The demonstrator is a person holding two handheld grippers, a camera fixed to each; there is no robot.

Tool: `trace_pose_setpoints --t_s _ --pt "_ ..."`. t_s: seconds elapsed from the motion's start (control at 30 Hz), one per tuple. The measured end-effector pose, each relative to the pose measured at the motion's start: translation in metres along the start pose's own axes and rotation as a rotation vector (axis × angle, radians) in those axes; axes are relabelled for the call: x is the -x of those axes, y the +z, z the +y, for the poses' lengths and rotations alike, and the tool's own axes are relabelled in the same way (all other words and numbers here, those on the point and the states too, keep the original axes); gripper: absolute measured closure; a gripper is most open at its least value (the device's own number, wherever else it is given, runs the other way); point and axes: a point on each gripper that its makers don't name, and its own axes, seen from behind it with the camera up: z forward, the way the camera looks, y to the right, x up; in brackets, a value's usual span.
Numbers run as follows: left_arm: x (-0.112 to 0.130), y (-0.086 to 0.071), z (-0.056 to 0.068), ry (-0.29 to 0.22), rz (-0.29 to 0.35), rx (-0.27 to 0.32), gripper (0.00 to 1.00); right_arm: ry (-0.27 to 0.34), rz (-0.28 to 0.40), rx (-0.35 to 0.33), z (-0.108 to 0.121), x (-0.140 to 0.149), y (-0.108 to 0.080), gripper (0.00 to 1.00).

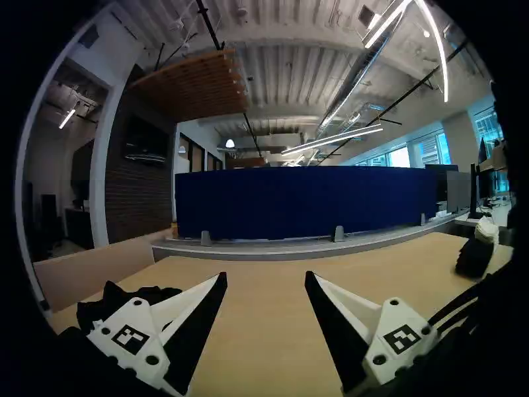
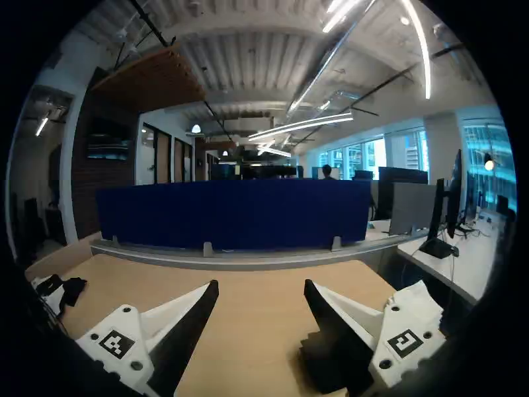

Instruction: Fold towel

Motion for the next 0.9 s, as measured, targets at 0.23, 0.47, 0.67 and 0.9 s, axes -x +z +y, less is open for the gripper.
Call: trace_pose_setpoints --t_s 0.23,0.47,0.67,0.9 --pt "0.024 0.003 -0.007 -0.013 0.001 -0.015 0.13 -0.018 -0.001 0.006 0.002 0.005 0.0 0.0" --pt "0.039 0.003 -0.013 -0.039 0.0 -0.019 0.13 -0.034 0.001 -0.003 -0.003 0.007 0.002 0.0" --pt "0.05 0.004 -0.014 -0.022 -0.011 -0.024 0.13 -0.055 -0.005 -0.019 -0.012 0.008 0.006 0.0" --pt "0.058 0.006 -0.012 -0.026 -0.032 -0.015 0.13 -0.065 -0.012 -0.03 -0.019 0.012 0.007 0.0"
